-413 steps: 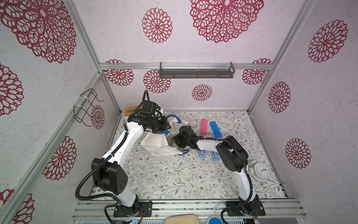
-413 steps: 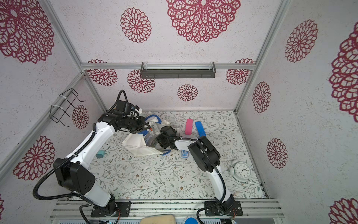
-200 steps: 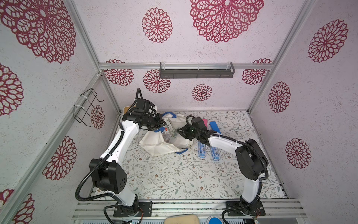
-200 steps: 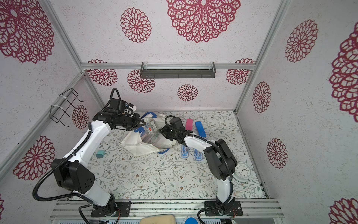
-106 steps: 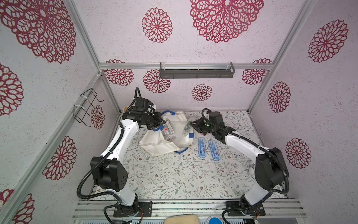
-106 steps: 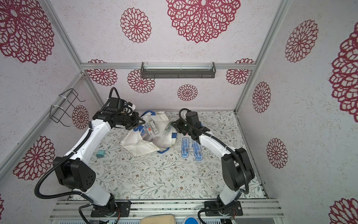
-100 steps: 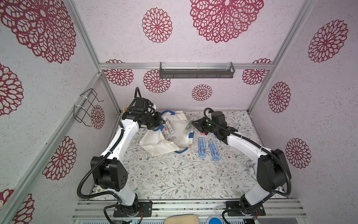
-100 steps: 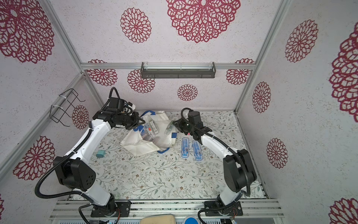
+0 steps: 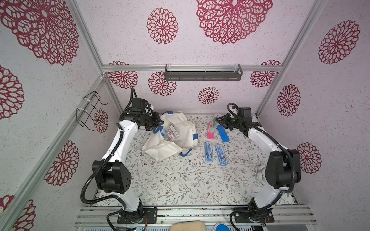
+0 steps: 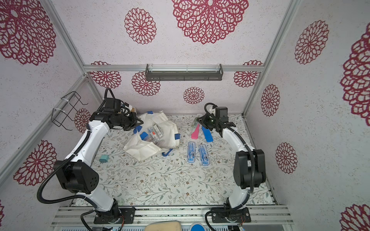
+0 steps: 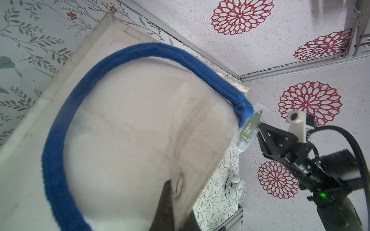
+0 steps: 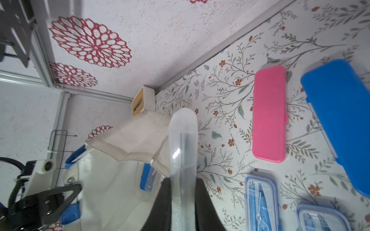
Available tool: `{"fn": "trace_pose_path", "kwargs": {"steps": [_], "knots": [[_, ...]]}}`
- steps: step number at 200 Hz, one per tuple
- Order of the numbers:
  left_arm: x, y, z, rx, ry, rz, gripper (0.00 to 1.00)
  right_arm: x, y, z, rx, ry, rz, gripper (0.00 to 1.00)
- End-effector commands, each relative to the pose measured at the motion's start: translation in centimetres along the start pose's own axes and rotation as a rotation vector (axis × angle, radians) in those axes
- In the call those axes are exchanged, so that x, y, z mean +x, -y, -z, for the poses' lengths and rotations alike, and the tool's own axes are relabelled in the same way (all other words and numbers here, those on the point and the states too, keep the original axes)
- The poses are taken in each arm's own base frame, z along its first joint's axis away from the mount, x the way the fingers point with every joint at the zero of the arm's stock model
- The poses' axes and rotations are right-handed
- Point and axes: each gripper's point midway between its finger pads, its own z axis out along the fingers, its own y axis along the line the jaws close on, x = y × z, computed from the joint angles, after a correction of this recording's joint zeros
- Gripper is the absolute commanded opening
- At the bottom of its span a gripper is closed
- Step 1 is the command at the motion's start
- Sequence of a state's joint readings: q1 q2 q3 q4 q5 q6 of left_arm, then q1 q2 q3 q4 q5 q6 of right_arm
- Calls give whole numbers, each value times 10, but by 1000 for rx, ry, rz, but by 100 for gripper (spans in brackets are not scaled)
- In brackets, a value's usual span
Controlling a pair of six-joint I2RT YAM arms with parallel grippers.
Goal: Take out the compass set from the canvas bag
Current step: Place the compass set at the center of the board.
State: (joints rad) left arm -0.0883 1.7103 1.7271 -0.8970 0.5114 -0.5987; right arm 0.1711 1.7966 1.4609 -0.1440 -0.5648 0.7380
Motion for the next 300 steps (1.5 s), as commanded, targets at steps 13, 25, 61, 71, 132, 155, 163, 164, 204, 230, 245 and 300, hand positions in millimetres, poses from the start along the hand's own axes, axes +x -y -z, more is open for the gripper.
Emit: {"fn": "trace_pose_path", "kwargs": {"steps": [13, 25, 61, 71, 132, 155, 163, 164, 204, 230, 245, 300], "knots": [[-5, 13, 1, 50, -7, -34, 0, 16, 14, -44, -9, -174, 86, 14], [-3, 14, 0, 62, -17, -31, 0, 16, 23, -59, -1, -198, 78, 15], [1, 16, -1, 82, -37, -19, 0, 19, 45, -96, 6, -253, 51, 15], [2, 17, -1, 86, -43, -17, 0, 21, 48, -103, 6, -267, 47, 15], [10, 18, -3, 98, -60, -4, 0, 33, 59, -135, 7, -335, 34, 17], [11, 23, -4, 107, -60, -11, 0, 36, 69, -141, 28, -346, 17, 18], [13, 24, -5, 111, -64, -14, 0, 37, 72, -142, 41, -348, 10, 19], [13, 24, -5, 111, -65, -13, 0, 36, 72, -142, 41, -347, 10, 19], [17, 34, -11, 123, -82, -33, 0, 26, 75, -137, 95, -311, -16, 39], [20, 43, -14, 136, -86, -46, 0, 2, 61, -118, 102, -232, -25, 54], [22, 46, -16, 137, -88, -55, 0, -12, 48, -103, 96, -185, -26, 55], [30, 52, -20, 112, -91, -78, 0, -14, -46, -27, -40, -16, -4, 35]]}}
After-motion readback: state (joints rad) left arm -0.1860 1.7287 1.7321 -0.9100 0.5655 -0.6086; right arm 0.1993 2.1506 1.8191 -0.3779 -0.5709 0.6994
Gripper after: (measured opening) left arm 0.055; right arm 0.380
